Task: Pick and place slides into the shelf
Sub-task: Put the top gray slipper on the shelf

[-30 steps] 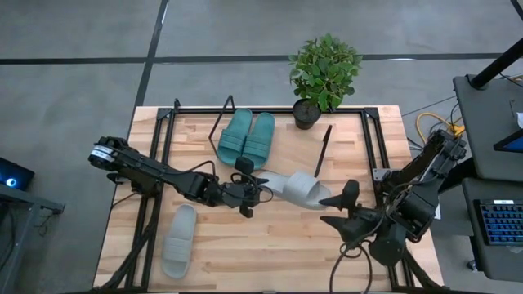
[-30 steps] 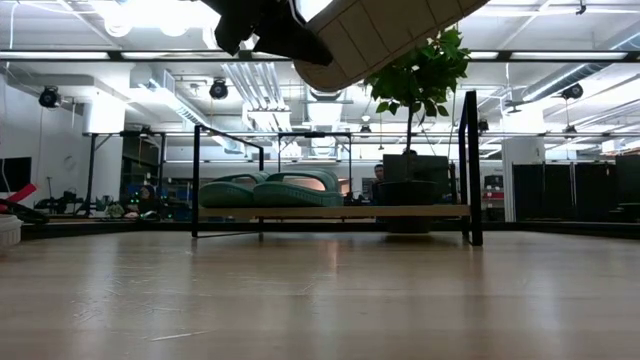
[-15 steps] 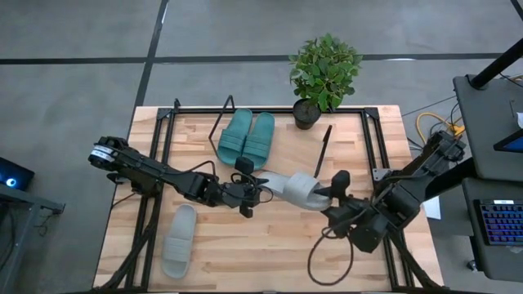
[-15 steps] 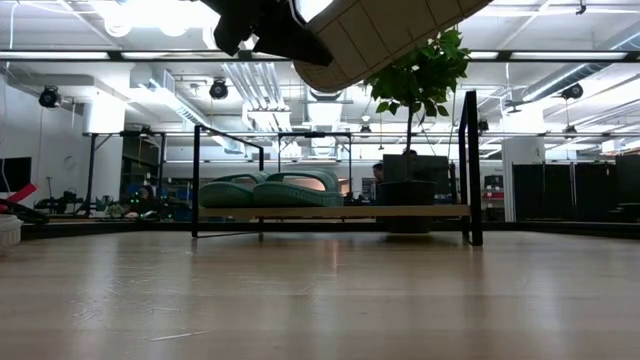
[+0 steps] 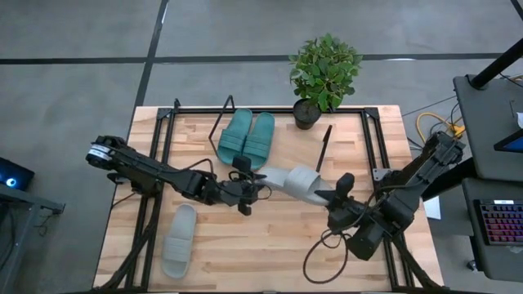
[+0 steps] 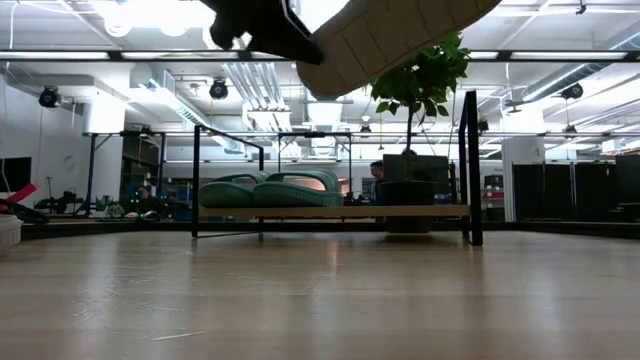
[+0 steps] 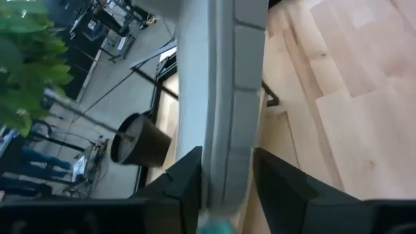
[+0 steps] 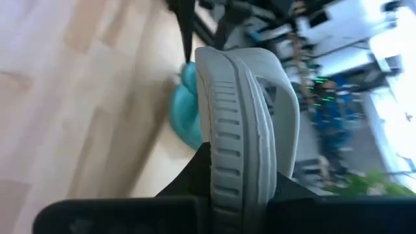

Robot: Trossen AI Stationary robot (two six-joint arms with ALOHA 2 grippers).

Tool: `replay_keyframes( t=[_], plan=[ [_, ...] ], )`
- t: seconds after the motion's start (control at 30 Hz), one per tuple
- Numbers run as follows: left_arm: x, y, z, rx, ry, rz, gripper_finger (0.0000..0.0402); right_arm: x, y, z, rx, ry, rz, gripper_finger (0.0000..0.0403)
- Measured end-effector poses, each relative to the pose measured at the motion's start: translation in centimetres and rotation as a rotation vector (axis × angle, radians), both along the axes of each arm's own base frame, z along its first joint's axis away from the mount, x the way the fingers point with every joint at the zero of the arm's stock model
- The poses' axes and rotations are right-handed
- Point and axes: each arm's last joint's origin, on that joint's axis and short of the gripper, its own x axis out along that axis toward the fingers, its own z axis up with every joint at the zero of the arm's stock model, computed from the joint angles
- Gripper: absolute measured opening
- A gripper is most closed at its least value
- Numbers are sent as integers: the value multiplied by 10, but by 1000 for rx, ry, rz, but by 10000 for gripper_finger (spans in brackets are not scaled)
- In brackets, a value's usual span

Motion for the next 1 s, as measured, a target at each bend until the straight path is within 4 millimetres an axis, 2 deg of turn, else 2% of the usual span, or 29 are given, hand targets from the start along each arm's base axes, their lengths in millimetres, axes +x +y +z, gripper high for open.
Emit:
replay_keyframes(
  t=[0.23, 0.37, 0.53, 0.7, 0.87, 1.0],
  plan=[
    [-41, 10, 20, -91, 33, 14, 125, -22, 2, -14, -107, -125, -31, 24],
    [-69, 15, 29, -196, -22, -120, 126, -43, -9, -27, -90, -186, -37, 24],
    [-94, 17, 17, -297, -176, -361, 127, -63, -22, -50, -91, -276, -33, 24],
    [-115, 22, 6, -310, -387, -418, 127, -73, -23, -65, -105, -318, 8, 24],
    [-125, 26, -5, -325, -536, -433, 127, -75, -17, -64, -82, -328, 56, 24],
    [-123, 25, -12, -325, -529, -432, 128, -67, -7, -54, 25, -323, 124, 24]
  ],
)
